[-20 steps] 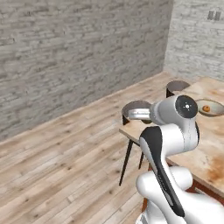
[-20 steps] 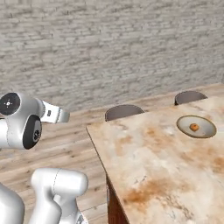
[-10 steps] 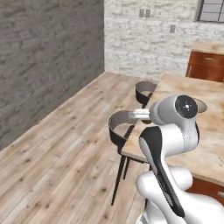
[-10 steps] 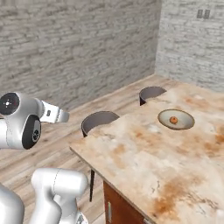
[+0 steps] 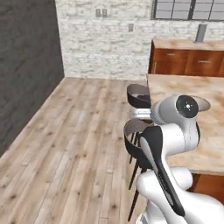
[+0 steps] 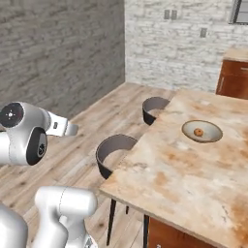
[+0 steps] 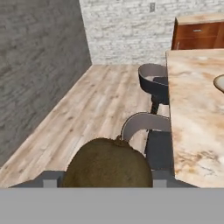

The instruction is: Retrieve the tangerine and kiwi from the fridge and place them into the bowl on the dining table.

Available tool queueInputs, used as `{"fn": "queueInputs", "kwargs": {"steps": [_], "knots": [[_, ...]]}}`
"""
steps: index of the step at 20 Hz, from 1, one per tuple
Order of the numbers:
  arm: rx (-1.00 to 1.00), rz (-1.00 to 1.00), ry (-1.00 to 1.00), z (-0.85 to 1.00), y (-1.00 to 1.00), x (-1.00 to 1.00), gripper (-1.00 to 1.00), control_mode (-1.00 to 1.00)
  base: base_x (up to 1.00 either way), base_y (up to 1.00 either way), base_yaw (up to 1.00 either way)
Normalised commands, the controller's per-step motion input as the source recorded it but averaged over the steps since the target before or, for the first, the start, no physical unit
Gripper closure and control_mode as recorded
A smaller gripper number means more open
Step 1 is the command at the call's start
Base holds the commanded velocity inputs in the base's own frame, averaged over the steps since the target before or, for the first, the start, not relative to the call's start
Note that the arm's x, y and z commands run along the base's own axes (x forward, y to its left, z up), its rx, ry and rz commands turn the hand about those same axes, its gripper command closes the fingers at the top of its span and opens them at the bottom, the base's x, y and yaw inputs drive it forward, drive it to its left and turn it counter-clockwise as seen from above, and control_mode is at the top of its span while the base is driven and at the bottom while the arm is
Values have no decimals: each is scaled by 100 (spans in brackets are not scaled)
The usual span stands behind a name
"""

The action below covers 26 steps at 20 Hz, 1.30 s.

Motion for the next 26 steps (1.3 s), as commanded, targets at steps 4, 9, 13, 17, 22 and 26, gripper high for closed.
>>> {"fn": "queueInputs", "kwargs": {"steps": [4,9,13,17,22,26], "knots": [[0,0,0,0,0,0,100,100,42,100,-54],[0,0,0,0,0,0,100,100,63,73,-74],[0,0,0,0,0,0,100,100,40,49,-85],[0,0,0,0,0,0,100,100,38,48,-86],[0,0,0,0,0,0,100,100,40,59,-82],[0,0,0,0,0,0,100,100,29,84,-72]]}}
